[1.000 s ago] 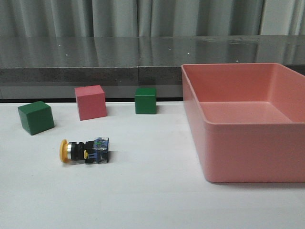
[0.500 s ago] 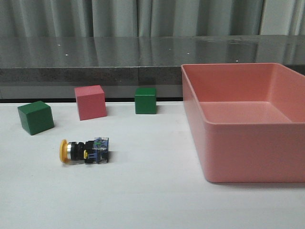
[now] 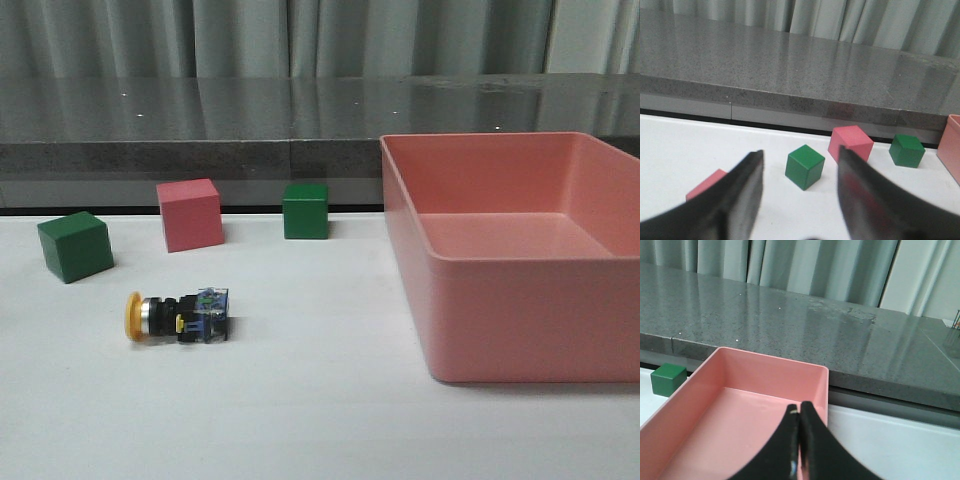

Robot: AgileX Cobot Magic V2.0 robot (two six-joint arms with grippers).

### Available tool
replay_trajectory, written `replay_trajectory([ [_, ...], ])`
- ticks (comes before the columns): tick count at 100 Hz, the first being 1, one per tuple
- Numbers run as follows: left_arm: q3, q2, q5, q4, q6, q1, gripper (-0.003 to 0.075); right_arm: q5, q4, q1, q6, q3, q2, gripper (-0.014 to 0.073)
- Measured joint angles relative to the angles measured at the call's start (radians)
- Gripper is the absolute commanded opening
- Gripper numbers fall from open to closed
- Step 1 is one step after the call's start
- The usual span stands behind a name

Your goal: Place and stand button with both arms

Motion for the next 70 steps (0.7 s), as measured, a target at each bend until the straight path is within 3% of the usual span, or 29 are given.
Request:
replay_trajectory([
  [5, -0.039, 0.054, -0.017, 0.000, 0.005, 0.000, 0.0559, 0.000, 0.000, 0.000, 0.000, 0.000, 0.000, -0.0062],
  [26, -0.107, 0.227, -0.124, -0.090, 0.007, 0.000, 0.0546, 0.000, 0.000, 0.000, 0.000, 0.000, 0.000, -0.0062],
  [38, -0.141, 0.332, -0.126, -0.061, 0.020, -0.019, 0.0546, 0.000, 0.000, 0.000, 0.000, 0.000, 0.000, -0.0062],
  [70, -0.397, 0.780, -0.126, 0.109, 0.141, -0.251, 0.0545, 0.000, 0.000, 0.000, 0.000, 0.000, 0.000, -0.0062],
])
